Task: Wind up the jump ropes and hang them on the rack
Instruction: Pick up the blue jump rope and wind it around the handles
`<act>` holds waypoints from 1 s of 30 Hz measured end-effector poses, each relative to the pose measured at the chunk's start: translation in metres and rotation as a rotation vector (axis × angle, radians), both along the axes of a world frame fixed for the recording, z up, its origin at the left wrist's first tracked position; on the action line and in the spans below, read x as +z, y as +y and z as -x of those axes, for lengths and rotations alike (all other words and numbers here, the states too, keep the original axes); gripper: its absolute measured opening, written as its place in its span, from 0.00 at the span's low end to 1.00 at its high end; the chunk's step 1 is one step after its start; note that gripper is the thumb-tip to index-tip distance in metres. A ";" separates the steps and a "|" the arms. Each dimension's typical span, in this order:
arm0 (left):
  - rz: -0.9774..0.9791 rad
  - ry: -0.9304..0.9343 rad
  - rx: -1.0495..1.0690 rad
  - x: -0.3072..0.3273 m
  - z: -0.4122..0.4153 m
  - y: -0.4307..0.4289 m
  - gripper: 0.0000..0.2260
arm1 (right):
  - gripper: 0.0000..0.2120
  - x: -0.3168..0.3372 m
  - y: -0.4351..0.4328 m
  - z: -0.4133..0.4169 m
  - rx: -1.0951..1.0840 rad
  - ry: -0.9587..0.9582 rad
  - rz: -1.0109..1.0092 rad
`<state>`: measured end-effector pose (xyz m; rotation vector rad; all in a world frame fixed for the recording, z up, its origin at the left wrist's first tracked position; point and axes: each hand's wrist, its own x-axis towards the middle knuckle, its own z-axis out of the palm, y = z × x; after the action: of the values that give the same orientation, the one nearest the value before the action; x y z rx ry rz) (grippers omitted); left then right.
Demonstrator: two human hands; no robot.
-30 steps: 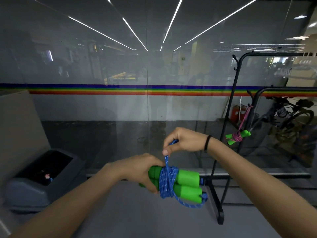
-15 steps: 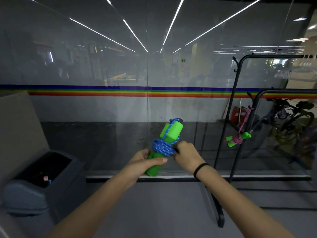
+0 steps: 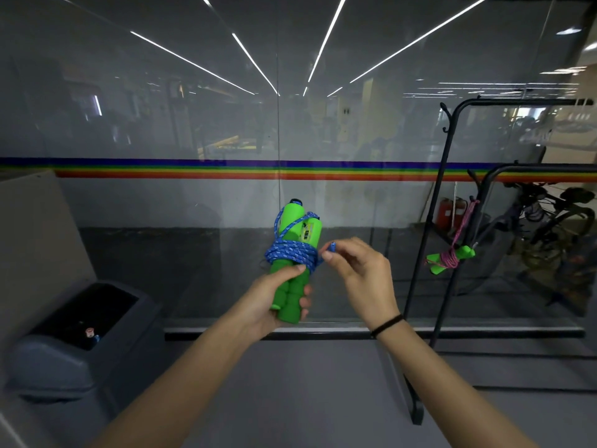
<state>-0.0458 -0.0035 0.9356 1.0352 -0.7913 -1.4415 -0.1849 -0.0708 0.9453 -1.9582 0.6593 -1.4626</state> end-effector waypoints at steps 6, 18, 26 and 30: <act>0.043 -0.092 0.109 -0.006 0.001 -0.005 0.03 | 0.09 -0.003 0.004 -0.002 0.172 -0.105 -0.105; 0.184 -0.404 0.413 -0.010 0.007 -0.009 0.11 | 0.06 0.008 0.009 0.003 0.062 0.203 0.113; 0.230 -0.363 0.340 0.000 0.013 -0.006 0.09 | 0.01 0.013 -0.002 0.006 -0.089 0.260 0.280; 0.219 -0.337 0.313 0.000 0.015 -0.003 0.07 | 0.02 0.016 -0.001 0.009 -0.074 0.287 0.303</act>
<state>-0.0605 -0.0065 0.9357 1.1870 -0.9552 -0.9061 -0.1942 -0.0714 0.9612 -2.4329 0.6692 -1.4035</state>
